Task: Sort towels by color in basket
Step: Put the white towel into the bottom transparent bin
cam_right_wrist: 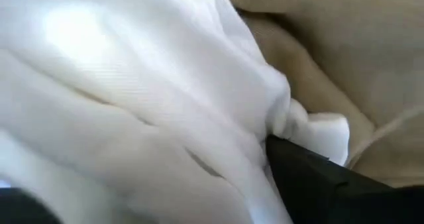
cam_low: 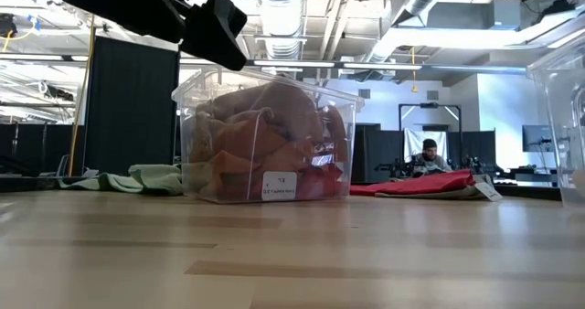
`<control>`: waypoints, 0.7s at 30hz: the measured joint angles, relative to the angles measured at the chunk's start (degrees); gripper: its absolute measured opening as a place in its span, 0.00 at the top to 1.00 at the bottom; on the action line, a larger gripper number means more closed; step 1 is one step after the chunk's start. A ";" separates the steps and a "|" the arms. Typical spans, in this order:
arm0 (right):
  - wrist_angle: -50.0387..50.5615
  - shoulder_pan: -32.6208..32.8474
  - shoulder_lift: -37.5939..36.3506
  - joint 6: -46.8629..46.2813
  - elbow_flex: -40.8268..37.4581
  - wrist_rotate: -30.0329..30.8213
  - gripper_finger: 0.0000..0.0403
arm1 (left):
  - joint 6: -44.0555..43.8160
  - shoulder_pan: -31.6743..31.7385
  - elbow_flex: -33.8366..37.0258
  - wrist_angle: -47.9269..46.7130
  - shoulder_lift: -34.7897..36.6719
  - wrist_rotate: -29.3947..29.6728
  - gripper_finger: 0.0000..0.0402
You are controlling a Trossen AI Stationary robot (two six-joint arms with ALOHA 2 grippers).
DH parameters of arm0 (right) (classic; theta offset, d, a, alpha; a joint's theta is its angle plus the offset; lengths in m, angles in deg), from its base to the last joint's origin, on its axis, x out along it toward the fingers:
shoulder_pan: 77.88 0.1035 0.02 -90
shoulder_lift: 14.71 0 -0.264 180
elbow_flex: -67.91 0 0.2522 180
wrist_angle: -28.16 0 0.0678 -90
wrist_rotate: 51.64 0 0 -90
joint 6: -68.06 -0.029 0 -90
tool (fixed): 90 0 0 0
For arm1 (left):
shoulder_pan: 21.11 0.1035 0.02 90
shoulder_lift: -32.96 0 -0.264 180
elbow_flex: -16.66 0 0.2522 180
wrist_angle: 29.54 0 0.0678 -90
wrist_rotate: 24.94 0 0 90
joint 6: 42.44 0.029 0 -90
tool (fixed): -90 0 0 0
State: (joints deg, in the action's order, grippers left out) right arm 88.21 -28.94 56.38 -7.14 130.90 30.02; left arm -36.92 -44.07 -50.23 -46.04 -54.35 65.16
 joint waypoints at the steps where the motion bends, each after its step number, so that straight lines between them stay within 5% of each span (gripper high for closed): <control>1: 0.05 -0.10 -1.00 -0.36 0.00 0.02 0.41 | 0.00 0.00 0.00 0.00 0.00 0.00 0.38; 21: -2.45 -0.40 -14.69 -5.38 0.11 -0.02 0.41 | -0.61 0.00 0.00 -2.19 0.00 0.20 0.38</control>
State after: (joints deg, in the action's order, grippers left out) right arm 85.75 -29.34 41.69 -12.51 131.01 30.00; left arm -37.53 -44.07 -50.23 -48.23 -54.35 65.36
